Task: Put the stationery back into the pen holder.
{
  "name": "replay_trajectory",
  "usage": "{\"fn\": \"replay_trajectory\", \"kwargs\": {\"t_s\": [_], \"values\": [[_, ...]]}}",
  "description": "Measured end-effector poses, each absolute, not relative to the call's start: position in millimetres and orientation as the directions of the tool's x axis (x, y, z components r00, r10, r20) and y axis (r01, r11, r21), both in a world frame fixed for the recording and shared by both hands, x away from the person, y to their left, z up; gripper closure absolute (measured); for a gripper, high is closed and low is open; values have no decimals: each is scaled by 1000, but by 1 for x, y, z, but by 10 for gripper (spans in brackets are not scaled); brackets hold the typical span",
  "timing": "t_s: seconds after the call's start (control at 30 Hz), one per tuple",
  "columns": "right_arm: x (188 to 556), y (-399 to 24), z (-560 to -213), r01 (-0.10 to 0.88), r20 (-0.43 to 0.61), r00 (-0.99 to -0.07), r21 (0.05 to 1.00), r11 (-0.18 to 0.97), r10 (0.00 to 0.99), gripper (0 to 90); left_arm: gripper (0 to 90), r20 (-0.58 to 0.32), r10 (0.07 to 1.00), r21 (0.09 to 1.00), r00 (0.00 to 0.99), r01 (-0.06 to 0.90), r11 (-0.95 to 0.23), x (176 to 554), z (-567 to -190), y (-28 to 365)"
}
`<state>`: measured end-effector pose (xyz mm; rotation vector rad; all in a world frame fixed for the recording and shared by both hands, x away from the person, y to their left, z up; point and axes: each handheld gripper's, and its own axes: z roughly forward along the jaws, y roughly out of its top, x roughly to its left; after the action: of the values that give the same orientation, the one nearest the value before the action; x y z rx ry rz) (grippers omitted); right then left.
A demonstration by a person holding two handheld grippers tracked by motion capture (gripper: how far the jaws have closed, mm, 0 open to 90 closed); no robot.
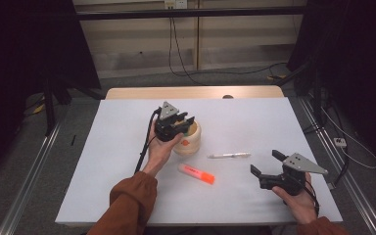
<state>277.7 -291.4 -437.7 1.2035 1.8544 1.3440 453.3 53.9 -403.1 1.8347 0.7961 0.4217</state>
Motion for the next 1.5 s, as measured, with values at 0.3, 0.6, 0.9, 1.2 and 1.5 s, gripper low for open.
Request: {"fn": "replay_trajectory", "kwargs": {"t_s": [0.3,0.6,0.9,1.2,1.5], "values": [[277,-291,-438,342,69,-451,934,101,890,35,473,-90,701,917,707,334,-219,453,-400,58],[277,-291,-438,342,69,-450,934,101,890,35,250,-112,708,916,698,349,-199,453,-396,61],[277,-291,-438,342,68,-451,934,102,890,35,60,-93,704,914,704,341,-220,452,-390,71],[278,-291,-438,343,67,-452,934,104,890,35,39,-91,707,917,701,335,-215,443,-378,80],[278,-290,-438,343,64,-455,933,108,888,35,45,-98,704,920,704,333,-205,433,-374,103]]}}
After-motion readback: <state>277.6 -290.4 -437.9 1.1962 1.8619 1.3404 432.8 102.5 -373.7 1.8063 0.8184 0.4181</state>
